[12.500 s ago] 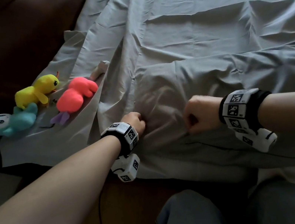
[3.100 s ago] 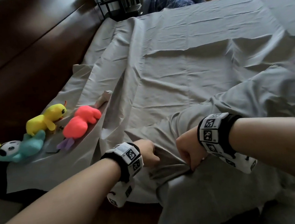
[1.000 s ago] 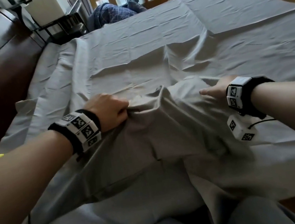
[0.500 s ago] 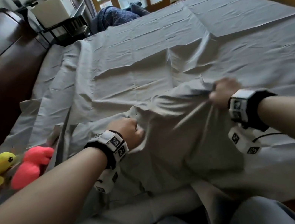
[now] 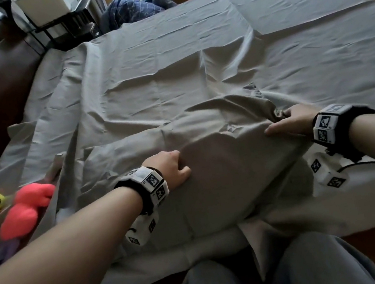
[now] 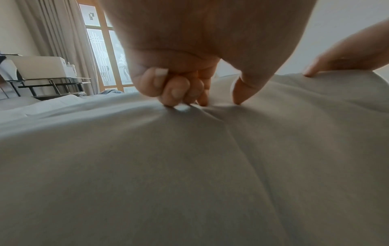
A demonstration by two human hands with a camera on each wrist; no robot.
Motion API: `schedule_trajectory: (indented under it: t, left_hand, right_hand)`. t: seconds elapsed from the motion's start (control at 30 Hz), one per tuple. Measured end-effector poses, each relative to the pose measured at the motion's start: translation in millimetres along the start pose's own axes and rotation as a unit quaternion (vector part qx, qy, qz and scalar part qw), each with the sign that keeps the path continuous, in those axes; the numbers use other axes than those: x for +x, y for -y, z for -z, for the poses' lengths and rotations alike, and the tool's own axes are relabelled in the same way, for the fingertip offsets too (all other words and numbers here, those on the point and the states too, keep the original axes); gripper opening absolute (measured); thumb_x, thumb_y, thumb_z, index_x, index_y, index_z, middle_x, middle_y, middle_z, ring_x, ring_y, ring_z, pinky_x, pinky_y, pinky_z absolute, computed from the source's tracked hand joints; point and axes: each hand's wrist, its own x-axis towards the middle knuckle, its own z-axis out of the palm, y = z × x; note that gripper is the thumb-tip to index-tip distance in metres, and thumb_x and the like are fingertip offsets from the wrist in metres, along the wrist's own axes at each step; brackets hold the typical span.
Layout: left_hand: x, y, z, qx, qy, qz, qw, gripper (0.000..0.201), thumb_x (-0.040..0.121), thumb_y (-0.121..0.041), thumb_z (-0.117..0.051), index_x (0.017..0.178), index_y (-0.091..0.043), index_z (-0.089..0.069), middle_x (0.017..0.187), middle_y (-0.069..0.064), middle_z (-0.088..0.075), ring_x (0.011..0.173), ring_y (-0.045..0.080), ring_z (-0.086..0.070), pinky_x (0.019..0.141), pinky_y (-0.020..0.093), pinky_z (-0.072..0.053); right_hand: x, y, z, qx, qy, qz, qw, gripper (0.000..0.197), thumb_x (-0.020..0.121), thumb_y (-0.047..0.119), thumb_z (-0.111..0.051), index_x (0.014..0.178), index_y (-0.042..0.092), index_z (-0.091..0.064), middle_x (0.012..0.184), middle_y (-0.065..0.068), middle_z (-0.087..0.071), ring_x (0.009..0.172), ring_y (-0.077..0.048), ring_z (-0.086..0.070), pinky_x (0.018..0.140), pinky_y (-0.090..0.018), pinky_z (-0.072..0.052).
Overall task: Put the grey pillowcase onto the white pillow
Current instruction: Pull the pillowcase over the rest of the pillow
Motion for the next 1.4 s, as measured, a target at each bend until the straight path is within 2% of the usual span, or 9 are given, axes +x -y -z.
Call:
schedule_trajectory:
  t: [0.2, 0.3, 0.47, 0.6, 0.67, 0.77, 0.93, 1.1, 1.4]
  left_hand:
    - [-0.1, -27.2, -5.0, -0.018, -0.017, -0.028, 0.999, 0.031, 0.081, -0.052, -0.052, 0.086, -0.022, -0.059, 0.087, -0.001, -0.062, 0.084, 0.024, -0.061, 0.066, 0.028, -0.042]
    - [-2.0, -47.0, -3.7, -0.017, -0.013, -0.036, 0.999, 0.029, 0.081, -0.051, -0.053, 0.08, -0.022, -0.055, 0.08, -0.003, -0.055, 0.076, 0.023, -0.052, 0.065, 0.028, -0.039]
    - [-1.9, -76.1, -1.0, -0.016, -0.013, -0.067, 0.998, 0.025, 0.079, -0.049, -0.053, 0.076, -0.024, -0.052, 0.079, -0.004, -0.054, 0.076, 0.023, -0.055, 0.064, 0.027, -0.04]
    - [-1.3, -89.3, 1.8, 0.006, -0.002, -0.089, 0.996, 0.024, 0.079, -0.047, -0.054, 0.079, -0.024, -0.055, 0.086, -0.001, -0.062, 0.082, 0.025, -0.06, 0.065, 0.027, -0.042]
    - [0.6, -95.0, 3.3, 0.013, -0.004, -0.097, 0.995, 0.024, 0.079, -0.047, -0.054, 0.08, -0.024, -0.056, 0.09, 0.002, -0.065, 0.082, 0.026, -0.06, 0.064, 0.027, -0.041]
    - [1.2, -107.7, 7.3, 0.015, -0.007, -0.107, 0.994, 0.022, 0.08, -0.044, -0.055, 0.08, -0.022, -0.057, 0.092, 0.002, -0.065, 0.086, 0.027, -0.061, 0.065, 0.027, -0.042]
    - [4.4, -120.7, 14.2, 0.009, -0.014, -0.113, 0.993, 0.018, 0.081, -0.04, -0.057, 0.078, -0.022, -0.055, 0.093, 0.004, -0.066, 0.089, 0.028, -0.063, 0.068, 0.028, -0.045]
    - [13.9, -120.7, 14.5, 0.009, 0.007, -0.094, 0.995, 0.021, 0.081, -0.042, -0.057, 0.085, -0.021, -0.061, 0.099, 0.005, -0.066, 0.092, 0.028, -0.063, 0.069, 0.027, -0.045]
    - [51.5, -89.1, 20.8, -0.064, -0.063, -0.04, 0.995, 0.028, 0.083, -0.043, -0.049, 0.08, -0.018, -0.061, 0.086, 0.002, -0.066, 0.087, 0.026, -0.062, 0.07, 0.027, -0.046]
  right_hand:
    - [-27.0, -26.8, 14.1, -0.075, 0.162, -0.021, 0.984, 0.036, 0.057, 0.032, -0.091, 0.079, 0.014, -0.07, 0.062, 0.005, -0.067, 0.053, -0.008, -0.057, 0.048, -0.018, -0.04]
    - [-32.1, -43.0, 4.1, -0.17, 0.19, -0.005, 0.967, 0.054, 0.04, 0.036, -0.091, 0.084, 0.012, -0.073, 0.084, -0.003, -0.075, 0.078, -0.02, -0.069, 0.072, -0.032, -0.055]
    - [-44.3, -60.4, 0.7, -0.126, 0.117, -0.014, 0.985, 0.025, 0.061, 0.028, -0.085, 0.076, 0.012, -0.072, 0.079, -0.004, -0.073, 0.08, -0.021, -0.069, 0.075, -0.031, -0.055]
    - [-53.5, -64.3, 14.6, 0.136, -0.049, -0.002, 0.989, 0.015, 0.074, 0.023, -0.077, 0.077, 0.011, -0.069, 0.075, -0.006, -0.065, 0.075, -0.021, -0.06, 0.066, -0.028, -0.049]
    - [-59.5, -71.3, 14.5, 0.21, 0.009, -0.008, 0.978, 0.026, 0.069, 0.025, -0.083, 0.084, 0.01, -0.068, 0.08, -0.005, -0.07, 0.075, -0.019, -0.066, 0.071, -0.031, -0.055]
    - [-77.1, -80.2, 0.1, 0.044, 0.162, -0.019, 0.986, 0.018, 0.07, 0.018, -0.084, 0.078, 0.013, -0.068, 0.07, 0.001, -0.067, 0.063, -0.014, -0.062, 0.055, -0.023, -0.048]
    - [-66.6, -105.8, 29.3, -0.13, -0.006, -0.105, 0.986, 0.024, 0.061, 0.023, -0.075, 0.074, 0.003, -0.073, 0.065, -0.006, -0.067, 0.064, -0.022, -0.065, 0.06, -0.026, -0.052]
    - [-63.9, -112.7, 30.2, -0.201, 0.194, -0.134, 0.951, 0.036, 0.049, 0.028, -0.081, 0.078, 0.006, -0.075, 0.071, -0.007, -0.073, 0.063, -0.02, -0.066, 0.065, -0.029, -0.056]
    - [11.4, -40.7, 22.4, 0.036, -0.066, -0.084, 0.994, 0.064, 0.057, 0.053, -0.06, 0.105, 0.012, -0.068, 0.106, -0.014, -0.069, 0.098, -0.032, -0.064, 0.091, -0.041, -0.052]
